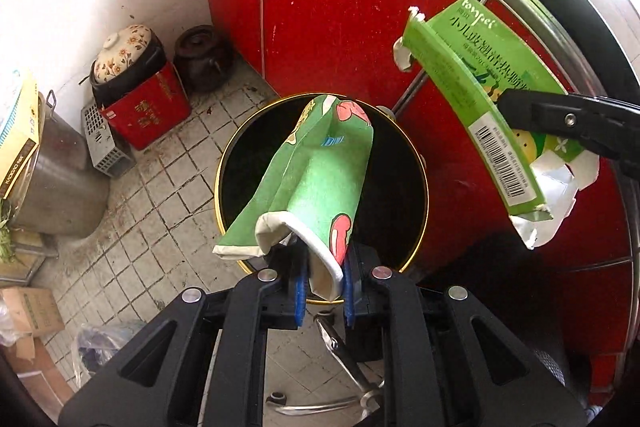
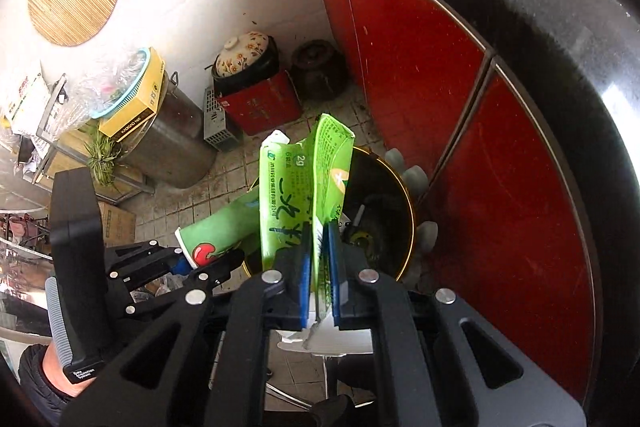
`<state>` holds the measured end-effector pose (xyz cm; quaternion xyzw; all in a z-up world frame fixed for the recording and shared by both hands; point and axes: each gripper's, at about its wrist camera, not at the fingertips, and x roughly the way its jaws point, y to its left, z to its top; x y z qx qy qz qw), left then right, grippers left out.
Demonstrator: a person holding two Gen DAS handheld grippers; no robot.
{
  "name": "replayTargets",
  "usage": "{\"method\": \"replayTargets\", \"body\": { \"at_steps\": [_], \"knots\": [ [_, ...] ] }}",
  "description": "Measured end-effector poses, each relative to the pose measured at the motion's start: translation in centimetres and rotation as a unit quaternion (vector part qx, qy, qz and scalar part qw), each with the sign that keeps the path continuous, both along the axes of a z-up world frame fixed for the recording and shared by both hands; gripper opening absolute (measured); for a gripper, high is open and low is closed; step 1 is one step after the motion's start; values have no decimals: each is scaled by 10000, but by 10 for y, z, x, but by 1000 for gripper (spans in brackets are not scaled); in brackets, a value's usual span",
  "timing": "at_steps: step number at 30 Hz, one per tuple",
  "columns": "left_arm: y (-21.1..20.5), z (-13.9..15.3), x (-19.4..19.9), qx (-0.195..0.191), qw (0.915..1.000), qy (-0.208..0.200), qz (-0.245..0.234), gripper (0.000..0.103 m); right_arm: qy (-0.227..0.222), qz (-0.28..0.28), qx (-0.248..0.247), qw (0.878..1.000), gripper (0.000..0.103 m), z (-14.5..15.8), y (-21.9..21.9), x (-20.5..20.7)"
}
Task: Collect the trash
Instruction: 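Carry snack bag and carton over the black bin and open both tools, then return both tools to the trash on the countertop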
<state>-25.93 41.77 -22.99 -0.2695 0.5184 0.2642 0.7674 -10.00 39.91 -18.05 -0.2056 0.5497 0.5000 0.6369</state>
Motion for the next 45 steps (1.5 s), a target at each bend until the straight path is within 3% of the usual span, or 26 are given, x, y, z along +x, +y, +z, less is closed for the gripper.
{"method": "replayTargets", "body": {
  "at_steps": [2, 3, 4, 5, 12, 18, 23, 28, 30, 34, 40, 45],
  "knots": [
    [2, -2, -1, 17, 10000, 1, 24, 19, 109, -32, -46, 9999, 14, -8, 8, 1],
    [3, -3, -1, 4, 10000, 21, 48, 40, 127, -75, -71, 9999, 23, -10, 9, 2],
    [5, -6, -1, 13, 10000, 39, 89, 57, 184, -107, -51, 9998, 57, -11, 7, 6],
    [6, -5, -3, 96, 9998, 41, 162, 80, 293, -148, 35, 9995, 73, -10, 6, 8],
    [9, 3, -11, 186, 9993, -34, 323, 81, 290, -47, 209, 9994, 73, 1, 2, 4],
    [7, 24, -11, 365, 9987, -124, 329, 81, 174, -24, 454, 9988, 73, 29, -12, 1],
    [-6, 67, 0, 610, 9971, -436, 105, 81, -117, -176, 869, 9960, 73, 76, -48, 4],
    [-49, 129, 39, 1001, 9887, -975, -551, 84, -627, -866, 1229, 9866, 74, 133, -125, 24],
    [-73, 153, 61, 1102, 9823, -1206, -917, 86, -928, -1307, 1370, 9775, 75, 156, -176, 38],
    [-141, 193, 120, 1154, 9605, -1666, -1909, 87, -1348, -2382, 1355, 9522, 78, 182, -280, 64],
    [-269, 221, 196, 1006, 9153, -2072, -3304, 88, -1825, -3964, 902, 8952, 78, 195, -451, 78],
    [-353, 224, 231, 818, 8876, -2115, -4009, 88, -1943, -4886, 610, 8484, 78, 193, -566, 61]
  ]
}}
